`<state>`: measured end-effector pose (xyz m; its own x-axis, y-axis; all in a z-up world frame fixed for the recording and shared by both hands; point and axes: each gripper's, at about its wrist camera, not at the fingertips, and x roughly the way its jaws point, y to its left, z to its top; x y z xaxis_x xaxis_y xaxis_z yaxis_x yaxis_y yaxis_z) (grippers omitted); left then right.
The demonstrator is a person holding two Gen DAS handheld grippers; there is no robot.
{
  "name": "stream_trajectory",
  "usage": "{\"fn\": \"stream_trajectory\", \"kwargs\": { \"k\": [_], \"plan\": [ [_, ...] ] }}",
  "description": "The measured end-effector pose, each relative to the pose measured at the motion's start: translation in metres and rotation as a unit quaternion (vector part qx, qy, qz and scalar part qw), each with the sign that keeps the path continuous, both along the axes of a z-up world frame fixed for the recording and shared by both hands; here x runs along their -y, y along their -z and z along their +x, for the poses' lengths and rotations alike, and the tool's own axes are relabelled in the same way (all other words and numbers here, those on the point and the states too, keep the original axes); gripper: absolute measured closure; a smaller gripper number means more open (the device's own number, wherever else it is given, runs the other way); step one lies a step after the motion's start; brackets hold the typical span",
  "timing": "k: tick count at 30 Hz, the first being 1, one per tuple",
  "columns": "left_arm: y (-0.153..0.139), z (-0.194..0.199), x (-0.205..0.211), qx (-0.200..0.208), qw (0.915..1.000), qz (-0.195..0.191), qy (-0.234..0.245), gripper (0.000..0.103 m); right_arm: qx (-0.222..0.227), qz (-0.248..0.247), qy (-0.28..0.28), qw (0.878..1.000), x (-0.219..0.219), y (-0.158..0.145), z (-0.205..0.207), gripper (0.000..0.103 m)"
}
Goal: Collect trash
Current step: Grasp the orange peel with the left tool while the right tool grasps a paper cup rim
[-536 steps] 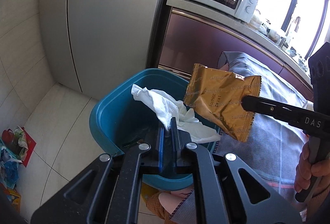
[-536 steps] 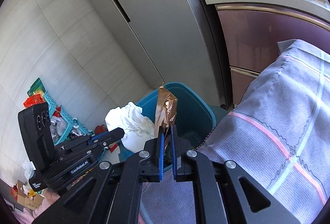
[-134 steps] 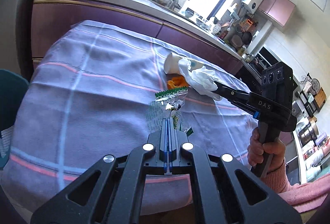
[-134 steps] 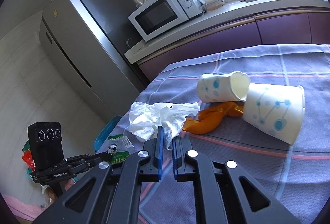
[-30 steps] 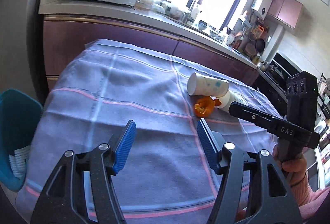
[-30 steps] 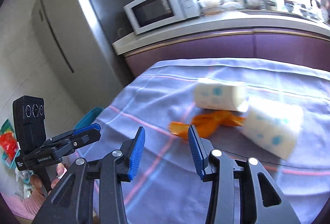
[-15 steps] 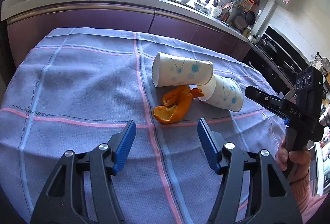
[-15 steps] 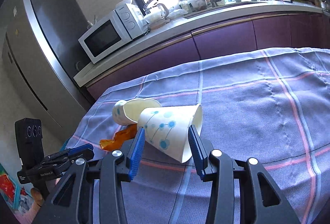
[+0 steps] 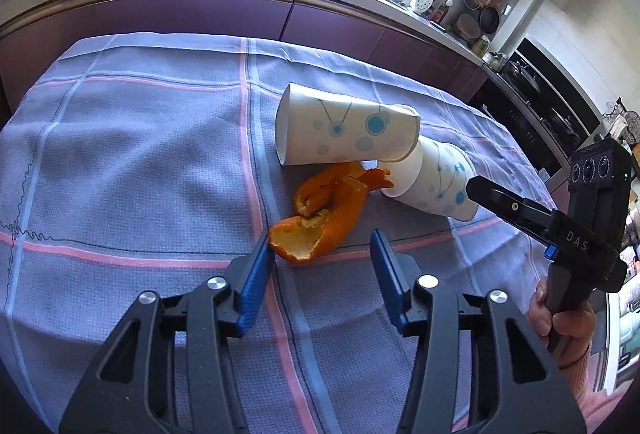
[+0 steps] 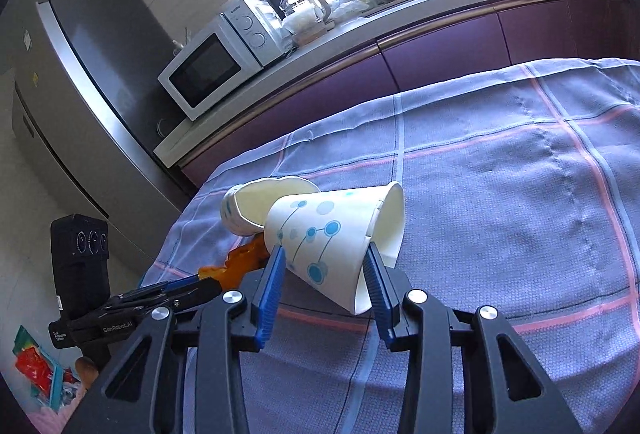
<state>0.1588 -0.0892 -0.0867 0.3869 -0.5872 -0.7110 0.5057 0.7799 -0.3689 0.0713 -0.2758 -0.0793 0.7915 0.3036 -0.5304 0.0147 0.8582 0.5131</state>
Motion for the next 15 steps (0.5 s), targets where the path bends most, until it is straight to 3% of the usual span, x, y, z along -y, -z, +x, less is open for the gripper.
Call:
{"fn": "stream_trajectory", "kwargs": {
  "k": [5,10,15],
  "plan": [
    [0.002,-0.002,0.004,0.0,1.0,0.007,0.007,0.077,0.0,0.004,-0.003,1.0,0.003,0.001,-0.003,0.076],
    [0.002,-0.007,0.005,0.003,1.0,0.007,0.005,0.08,-0.001,0.009,-0.008,1.0,0.004,0.003,-0.003,0.084],
    [0.0,-0.012,0.002,0.009,0.9999,0.005,0.003,0.084,-0.001,0.014,-0.013,1.0,0.003,0.003,-0.003,0.085]
  ]
}}
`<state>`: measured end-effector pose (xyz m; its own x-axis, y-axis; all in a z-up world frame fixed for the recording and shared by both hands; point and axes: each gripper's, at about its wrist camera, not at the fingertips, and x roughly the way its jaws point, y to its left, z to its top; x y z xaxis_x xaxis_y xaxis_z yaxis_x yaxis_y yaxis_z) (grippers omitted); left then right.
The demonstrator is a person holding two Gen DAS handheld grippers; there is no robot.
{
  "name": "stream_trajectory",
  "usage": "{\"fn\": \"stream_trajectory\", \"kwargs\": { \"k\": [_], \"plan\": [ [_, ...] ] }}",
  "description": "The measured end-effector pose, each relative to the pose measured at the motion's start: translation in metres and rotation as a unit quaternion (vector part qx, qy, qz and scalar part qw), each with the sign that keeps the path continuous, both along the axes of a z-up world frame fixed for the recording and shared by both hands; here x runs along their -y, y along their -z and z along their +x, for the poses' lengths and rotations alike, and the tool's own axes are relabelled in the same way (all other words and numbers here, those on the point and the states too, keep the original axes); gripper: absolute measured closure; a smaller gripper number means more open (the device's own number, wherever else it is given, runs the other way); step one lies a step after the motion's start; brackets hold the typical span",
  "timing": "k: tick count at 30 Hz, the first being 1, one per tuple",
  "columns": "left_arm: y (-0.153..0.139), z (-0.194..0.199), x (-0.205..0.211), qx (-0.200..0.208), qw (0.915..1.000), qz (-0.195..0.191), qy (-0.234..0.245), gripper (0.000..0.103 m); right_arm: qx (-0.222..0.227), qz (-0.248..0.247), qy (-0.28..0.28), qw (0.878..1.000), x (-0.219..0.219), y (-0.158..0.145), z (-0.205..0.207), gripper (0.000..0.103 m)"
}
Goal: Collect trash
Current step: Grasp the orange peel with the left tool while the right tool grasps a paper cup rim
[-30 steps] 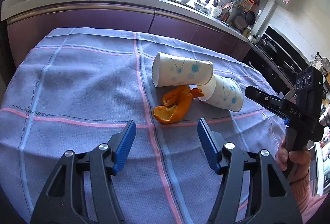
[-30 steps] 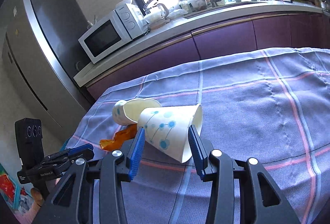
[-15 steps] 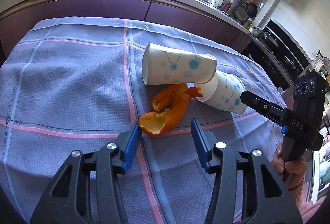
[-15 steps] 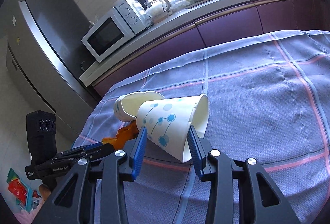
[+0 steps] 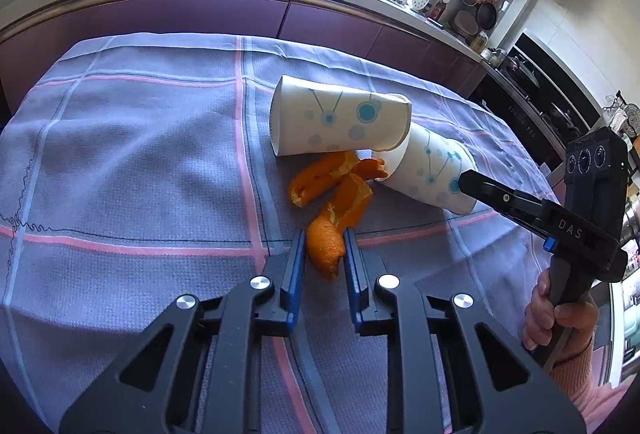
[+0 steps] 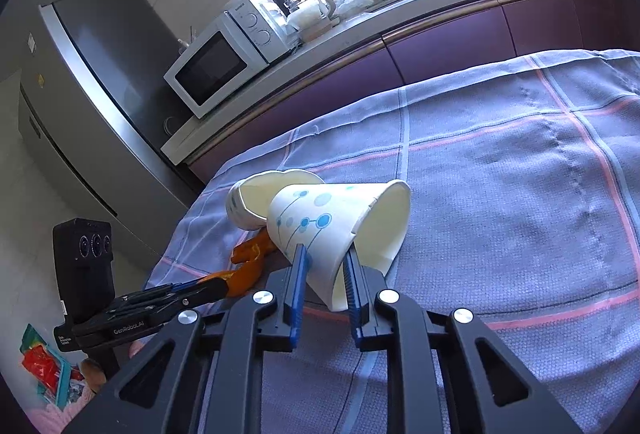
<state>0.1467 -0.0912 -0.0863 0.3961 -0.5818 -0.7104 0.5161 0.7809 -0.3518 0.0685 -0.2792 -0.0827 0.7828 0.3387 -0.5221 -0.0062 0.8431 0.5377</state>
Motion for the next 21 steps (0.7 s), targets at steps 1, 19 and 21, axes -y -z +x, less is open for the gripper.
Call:
{"fn": "stream_trajectory", "kwargs": {
  "k": [1,19,21],
  "plan": [
    [0.0,-0.001,-0.001,0.001,1.0,0.0,0.0,0.084,0.0,0.001,-0.001,1.0,0.0,0.0,0.0,0.085],
    [-0.01,-0.022,-0.028,0.018,0.9997,-0.016,-0.007,0.086,0.027,-0.014,-0.004,1.0,-0.005,-0.014,-0.018,0.1],
    [-0.014,-0.024,-0.031,0.024,0.9996,-0.015,-0.008,0.086,0.029,-0.015,-0.003,0.999,-0.005,-0.015,-0.021,0.1]
  ]
}}
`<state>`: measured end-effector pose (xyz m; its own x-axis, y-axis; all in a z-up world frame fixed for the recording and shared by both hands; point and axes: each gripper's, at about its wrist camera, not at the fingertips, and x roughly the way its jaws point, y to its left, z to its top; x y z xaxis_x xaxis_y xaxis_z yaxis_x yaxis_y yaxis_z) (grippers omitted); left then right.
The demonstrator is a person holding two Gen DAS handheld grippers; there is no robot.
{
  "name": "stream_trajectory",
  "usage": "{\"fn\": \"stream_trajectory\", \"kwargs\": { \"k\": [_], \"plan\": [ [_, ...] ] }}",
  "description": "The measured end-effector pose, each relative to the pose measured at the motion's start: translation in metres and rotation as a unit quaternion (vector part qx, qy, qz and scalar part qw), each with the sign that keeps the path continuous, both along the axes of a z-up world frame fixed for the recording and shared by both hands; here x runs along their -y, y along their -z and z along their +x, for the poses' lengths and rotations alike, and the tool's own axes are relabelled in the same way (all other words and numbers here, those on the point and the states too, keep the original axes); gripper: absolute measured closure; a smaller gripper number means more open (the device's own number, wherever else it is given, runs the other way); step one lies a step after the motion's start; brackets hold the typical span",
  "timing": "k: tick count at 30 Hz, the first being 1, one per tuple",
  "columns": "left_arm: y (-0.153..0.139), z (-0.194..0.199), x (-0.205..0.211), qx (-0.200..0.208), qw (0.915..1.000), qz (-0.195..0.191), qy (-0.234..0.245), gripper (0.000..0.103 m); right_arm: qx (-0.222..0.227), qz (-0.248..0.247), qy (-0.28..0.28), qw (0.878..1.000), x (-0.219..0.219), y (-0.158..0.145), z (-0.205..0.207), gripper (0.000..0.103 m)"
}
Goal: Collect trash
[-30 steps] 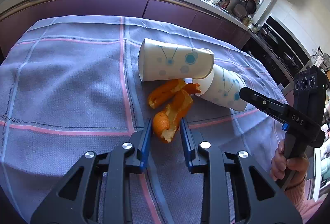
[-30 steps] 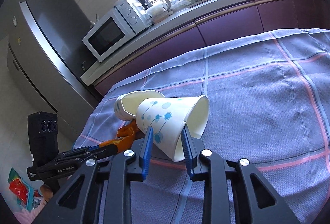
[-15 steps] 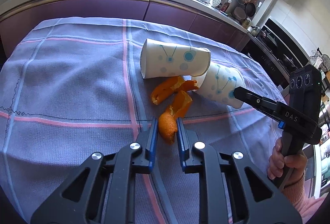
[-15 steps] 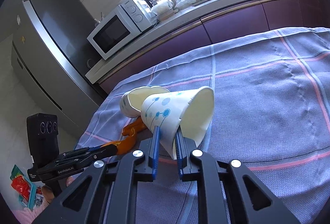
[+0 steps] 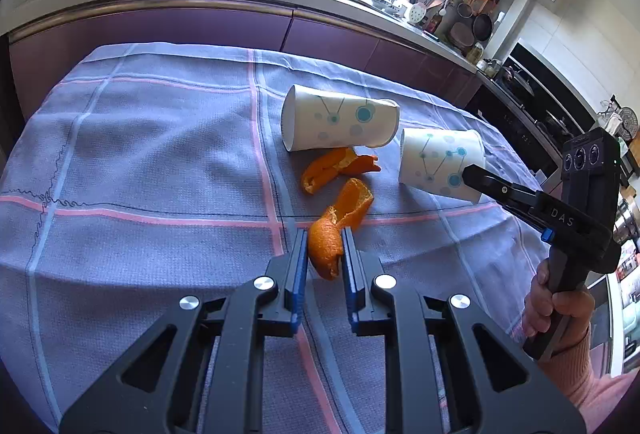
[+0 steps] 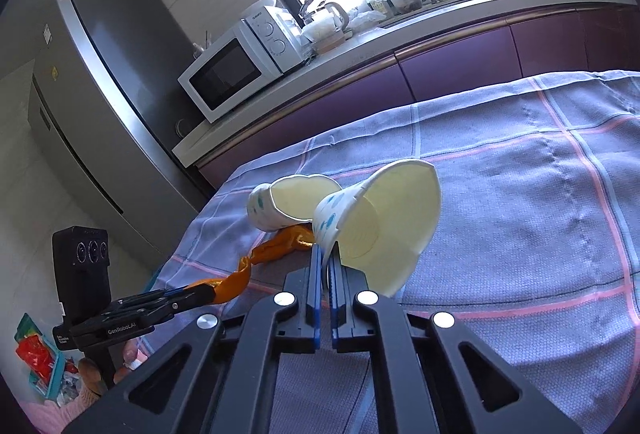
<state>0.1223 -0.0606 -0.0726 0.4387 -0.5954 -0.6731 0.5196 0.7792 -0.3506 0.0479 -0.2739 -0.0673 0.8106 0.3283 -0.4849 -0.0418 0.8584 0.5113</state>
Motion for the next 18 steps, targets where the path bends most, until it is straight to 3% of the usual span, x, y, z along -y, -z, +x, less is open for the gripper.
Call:
{"fn": "stream_trajectory", "kwargs": {
  "k": [18],
  "plan": [
    [-0.018,-0.025,-0.047,0.026,0.9993,-0.014,-0.023,0.086,0.04,-0.005,-0.047,0.998,-0.029,-0.028,-0.014,0.1]
  ]
}}
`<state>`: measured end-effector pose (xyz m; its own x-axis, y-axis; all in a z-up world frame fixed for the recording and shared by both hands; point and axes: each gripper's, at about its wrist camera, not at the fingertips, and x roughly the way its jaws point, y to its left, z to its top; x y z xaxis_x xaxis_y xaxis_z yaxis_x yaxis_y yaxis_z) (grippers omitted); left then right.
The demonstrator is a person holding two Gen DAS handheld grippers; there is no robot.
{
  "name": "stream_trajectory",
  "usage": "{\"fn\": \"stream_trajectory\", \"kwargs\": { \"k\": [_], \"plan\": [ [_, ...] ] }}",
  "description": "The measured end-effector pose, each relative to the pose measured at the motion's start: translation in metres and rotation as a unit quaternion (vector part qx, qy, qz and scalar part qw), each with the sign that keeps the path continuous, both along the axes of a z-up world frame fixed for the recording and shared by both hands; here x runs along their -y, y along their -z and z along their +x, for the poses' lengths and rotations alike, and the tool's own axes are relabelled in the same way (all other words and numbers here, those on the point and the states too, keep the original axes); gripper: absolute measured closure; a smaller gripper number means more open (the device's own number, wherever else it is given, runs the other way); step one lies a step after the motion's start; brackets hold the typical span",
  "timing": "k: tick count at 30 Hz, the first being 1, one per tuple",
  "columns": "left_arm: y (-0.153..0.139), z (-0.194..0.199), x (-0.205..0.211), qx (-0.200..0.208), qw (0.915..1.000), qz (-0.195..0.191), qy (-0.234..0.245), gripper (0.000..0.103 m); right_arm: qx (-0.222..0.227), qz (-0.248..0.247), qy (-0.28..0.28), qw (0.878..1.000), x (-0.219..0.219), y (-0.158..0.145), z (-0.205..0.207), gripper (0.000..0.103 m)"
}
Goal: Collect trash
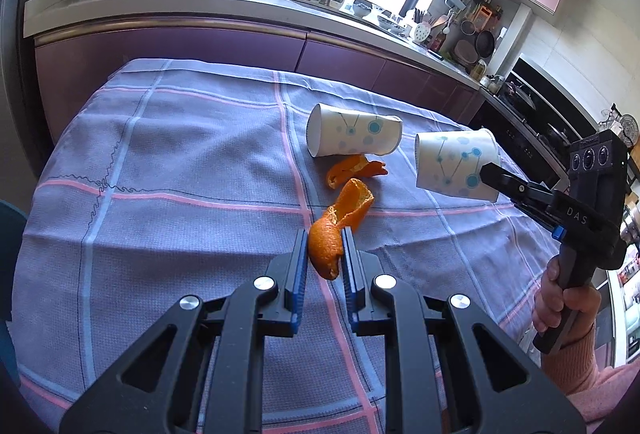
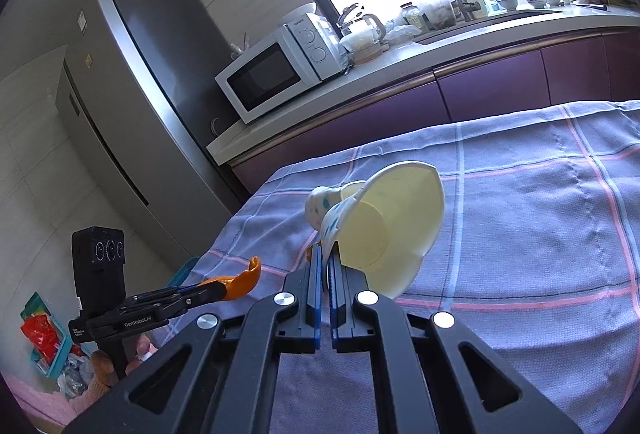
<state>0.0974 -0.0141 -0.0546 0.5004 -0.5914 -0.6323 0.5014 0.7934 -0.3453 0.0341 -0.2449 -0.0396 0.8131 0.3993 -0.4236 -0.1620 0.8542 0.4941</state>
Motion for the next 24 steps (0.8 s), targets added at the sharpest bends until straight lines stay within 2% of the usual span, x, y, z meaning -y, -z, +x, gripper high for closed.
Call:
{"fn": "stream_trajectory", "kwargs": {
  "k": [12,24],
  "plan": [
    [-0.012,-0.018,-0.03,0.021,0.9995,0.0,-0.022,0.086,0.004,0.002,-0.061,0.998,-0.042,-0.003,0.004,0.101],
    [-0.015,-0.032,-0.06,0.022,0.9985,-0.005,-0.049,0.086,0.001,0.006,-0.105,0.994,-0.073,-0.001,0.01,0.101]
  ]
}}
